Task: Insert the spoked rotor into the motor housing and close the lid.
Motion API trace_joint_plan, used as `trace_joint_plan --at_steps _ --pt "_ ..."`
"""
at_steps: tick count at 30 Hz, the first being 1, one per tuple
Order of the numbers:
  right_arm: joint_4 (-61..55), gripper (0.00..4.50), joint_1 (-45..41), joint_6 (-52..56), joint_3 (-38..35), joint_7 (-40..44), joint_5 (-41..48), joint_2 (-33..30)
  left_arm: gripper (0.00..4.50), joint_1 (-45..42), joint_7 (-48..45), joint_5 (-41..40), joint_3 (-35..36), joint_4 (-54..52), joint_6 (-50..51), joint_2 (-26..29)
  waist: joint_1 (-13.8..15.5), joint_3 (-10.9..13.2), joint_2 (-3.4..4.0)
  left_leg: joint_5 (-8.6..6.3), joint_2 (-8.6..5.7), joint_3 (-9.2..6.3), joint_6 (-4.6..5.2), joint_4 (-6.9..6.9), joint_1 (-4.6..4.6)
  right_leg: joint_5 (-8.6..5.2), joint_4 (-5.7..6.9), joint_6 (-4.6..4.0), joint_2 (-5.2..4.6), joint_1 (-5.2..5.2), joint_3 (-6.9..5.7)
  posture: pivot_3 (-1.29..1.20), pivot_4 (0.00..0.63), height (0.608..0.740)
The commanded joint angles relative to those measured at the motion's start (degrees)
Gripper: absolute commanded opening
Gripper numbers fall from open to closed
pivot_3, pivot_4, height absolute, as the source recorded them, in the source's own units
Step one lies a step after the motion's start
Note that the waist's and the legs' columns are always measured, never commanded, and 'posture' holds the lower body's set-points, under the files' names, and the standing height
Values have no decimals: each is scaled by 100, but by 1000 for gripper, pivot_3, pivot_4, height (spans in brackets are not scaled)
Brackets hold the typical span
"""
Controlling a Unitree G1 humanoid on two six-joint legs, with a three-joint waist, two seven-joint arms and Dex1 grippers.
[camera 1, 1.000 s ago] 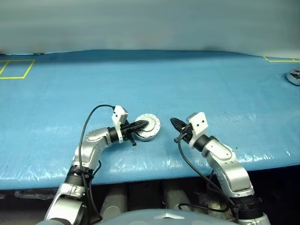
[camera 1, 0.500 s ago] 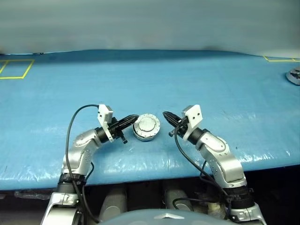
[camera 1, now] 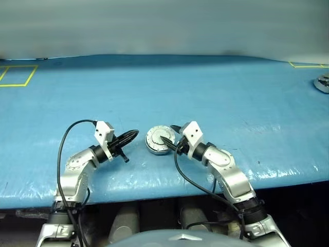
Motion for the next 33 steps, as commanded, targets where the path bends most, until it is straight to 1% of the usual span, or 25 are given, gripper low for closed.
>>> trace_joint_plan --at_steps 1,6,11,27,29,32,33 --pt "-69 4467 -160 -212 -2 -20 -48 98 0 44 84 57 0 -164 -129 17 3 0 0 0 0 0 0 0 -1 0 0 0 0 0 0 0 150 740" --pt "-125 4467 -153 -145 29 153 68 178 0 109 145 45 -3 -145 -150 8 6 0 0 0 0 -1 0 0 0 0 0 0 0 0 0 0 150 740" --pt "14 4467 -147 -205 106 181 -66 173 0 142 175 30 -24 -111 -178 -26 6 0 0 0 0 0 0 1 0 0 0 0 0 0 0 0 150 740" --pt "413 4467 -79 -241 149 165 -59 334 0 158 237 138 -88 -44 -280 -59 4 0 0 0 0 0 0 0 2 0 0 0 0 1 0 0 150 740" --pt "416 4078 -80 -253 115 167 -18 358 0 150 244 159 -83 -20 -296 -50 4 0 0 0 0 0 0 0 2 0 0 0 0 1 0 0 150 740" --pt "346 3232 -85 -221 46 155 77 411 0 130 269 183 -69 8 -318 -57 4 0 0 0 0 0 0 1 2 0 0 0 0 1 0 0 150 740" --pt "308 3176 -87 -190 30 154 116 431 0 126 276 185 -66 15 -322 -62 4 0 0 0 0 0 0 0 2 0 0 0 0 1 0 0 150 740"
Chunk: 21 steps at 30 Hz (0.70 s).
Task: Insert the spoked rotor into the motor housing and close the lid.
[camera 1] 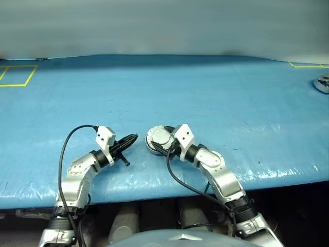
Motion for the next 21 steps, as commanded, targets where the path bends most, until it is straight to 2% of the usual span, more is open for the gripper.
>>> trace_joint_plan --at_steps 1,10,21 --pt "-153 3176 -8 19 -135 25 215 106 0 -58 32 13 42 -7 -158 -11 0 0 0 0 0 0 0 0 0 0 0 0 0 0 0 0 150 740" --pt "-605 3176 58 378 -50 -34 252 114 0 -42 63 38 -24 42 -178 -33 0 0 0 0 0 0 0 -1 -1 0 0 0 0 -1 0 0 150 740" --pt "-801 3176 33 732 309 -385 -386 0 0 -61 175 92 -7 198 -269 -84 2 0 0 0 0 0 0 -1 -4 0 0 0 0 -4 -1 0 150 740"
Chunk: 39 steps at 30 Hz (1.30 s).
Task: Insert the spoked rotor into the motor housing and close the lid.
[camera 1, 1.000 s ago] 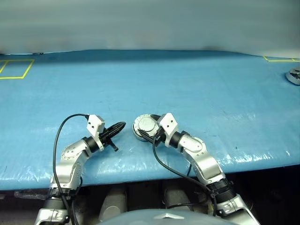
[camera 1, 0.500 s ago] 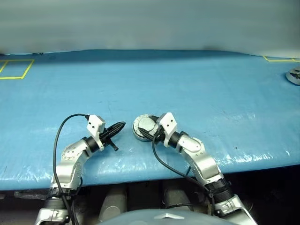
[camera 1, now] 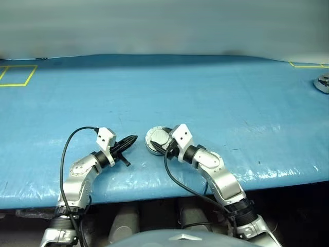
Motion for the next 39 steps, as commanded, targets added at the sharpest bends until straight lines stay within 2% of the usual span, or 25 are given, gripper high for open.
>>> trace_joint_plan --at_steps 1,15,28,39 --pt "-202 3176 -68 141 142 -156 -268 -26 0 -37 54 50 35 -38 -162 -23 -1 0 0 0 0 0 0 0 1 0 0 0 0 0 0 0 150 740" --pt "-415 3176 -97 840 152 -260 -246 34 0 27 125 197 -45 -2 -213 -59 -1 -1 -1 0 0 0 0 -1 4 0 1 -1 0 2 0 0 150 740" --pt "-765 3176 -106 1408 54 -179 187 207 0 108 138 188 -93 -40 -180 -78 -6 -1 -1 -1 1 0 -1 -4 3 -2 0 -3 0 0 -1 0 150 740" --pt "-517 3176 -242 1548 371 -530 -365 58 0 119 155 198 -137 -27 -174 -65 -10 -1 0 -1 2 0 -1 -1 5 -2 1 -3 0 1 -2 0 150 740"
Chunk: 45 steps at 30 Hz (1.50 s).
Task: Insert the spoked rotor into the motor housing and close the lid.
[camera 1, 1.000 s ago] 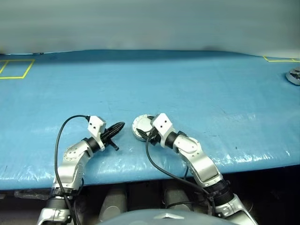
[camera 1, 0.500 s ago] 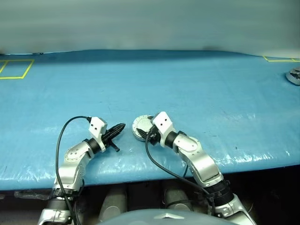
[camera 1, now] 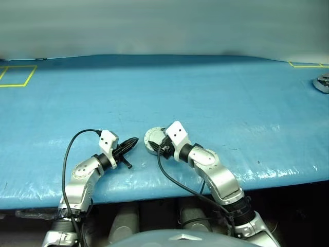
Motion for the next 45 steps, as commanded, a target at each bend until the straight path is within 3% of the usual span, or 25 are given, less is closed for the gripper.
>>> trace_joint_plan --at_steps 1,19,38,42,45 --pt "121 3176 -28 35 169 -78 -228 -82 0 -12 14 33 0 -28 -95 -15 -1 -1 0 0 0 0 0 0 1 0 0 0 0 0 0 0 150 740" --pt "421 3176 47 45 252 -59 -339 -200 0 -209 -228 -304 -50 -25 184 -208 4 -8 -3 0 2 0 0 3 6 0 0 0 -1 6 -1 0 150 740" --pt "344 3176 85 -71 17 -135 -251 -127 0 -527 -408 248 -680 486 354 -116 34 -70 2 0 -1 -2 0 9 13 -1 -3 1 -5 17 -4 0 150 740" --pt "93 3176 97 -82 -227 176 156 -143 0 -526 -394 272 -750 486 318 -195 58 -71 5 0 -2 -3 0 9 11 -1 -4 0 -6 17 -5 0 150 740" --pt "-300 4165 123 -32 -381 354 438 -206 0 -524 -401 279 -778 486 304 -225 104 -71 5 0 -7 -4 0 7 8 -1 -7 1 -11 16 -6 0 150 740"
